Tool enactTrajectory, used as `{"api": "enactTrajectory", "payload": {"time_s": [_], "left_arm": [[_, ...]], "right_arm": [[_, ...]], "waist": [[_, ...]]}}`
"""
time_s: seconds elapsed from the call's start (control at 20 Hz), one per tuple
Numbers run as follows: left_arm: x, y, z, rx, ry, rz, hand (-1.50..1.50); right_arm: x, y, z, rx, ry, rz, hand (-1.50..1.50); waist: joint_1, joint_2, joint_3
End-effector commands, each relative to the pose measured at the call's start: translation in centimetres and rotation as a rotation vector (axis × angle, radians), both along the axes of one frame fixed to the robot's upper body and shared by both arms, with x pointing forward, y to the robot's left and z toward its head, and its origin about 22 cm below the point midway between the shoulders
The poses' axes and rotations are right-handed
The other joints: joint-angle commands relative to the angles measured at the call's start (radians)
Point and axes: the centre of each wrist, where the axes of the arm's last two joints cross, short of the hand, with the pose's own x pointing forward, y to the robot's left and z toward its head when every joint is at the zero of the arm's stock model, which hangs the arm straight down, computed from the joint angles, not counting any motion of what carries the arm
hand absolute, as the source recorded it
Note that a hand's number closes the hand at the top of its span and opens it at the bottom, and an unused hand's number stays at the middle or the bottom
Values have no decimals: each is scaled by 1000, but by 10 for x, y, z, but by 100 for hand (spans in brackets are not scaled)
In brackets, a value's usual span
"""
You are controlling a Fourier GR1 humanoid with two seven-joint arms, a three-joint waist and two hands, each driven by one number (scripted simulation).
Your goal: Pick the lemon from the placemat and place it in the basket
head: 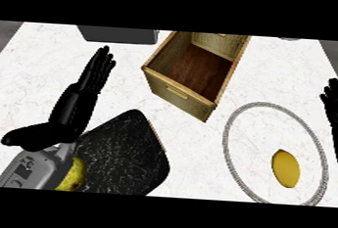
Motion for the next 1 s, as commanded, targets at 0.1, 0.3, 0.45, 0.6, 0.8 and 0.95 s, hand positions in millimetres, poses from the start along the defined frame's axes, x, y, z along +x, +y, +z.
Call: {"api": "enactTrajectory", "payload": {"time_s": [0.1,0.3,0.45,0.6,0.8,0.95], "left_arm": [[-1,44,-16,69,148,231,0],[-7,92,-44,98,370,446,0],[-2,92,-43,103,378,434,0],[12,92,-21,109,382,436,0],[-1,94,-25,117,390,432,0],[4,101,-26,132,383,438,0]], "right_arm": [[-25,-53,8,-48,-36,-201,150],[-37,-50,5,33,-268,-64,150],[-37,-32,-32,-93,-309,-293,-150],[-31,-14,-44,-193,-276,-541,-150],[-43,-44,-21,-313,-187,-772,-150],[-56,-39,-4,-380,-44,-750,-150]], "waist": [[-4,15,-13],[-18,12,-8],[5,22,-13],[7,26,-15],[10,17,-20],[-3,19,-21]]}}
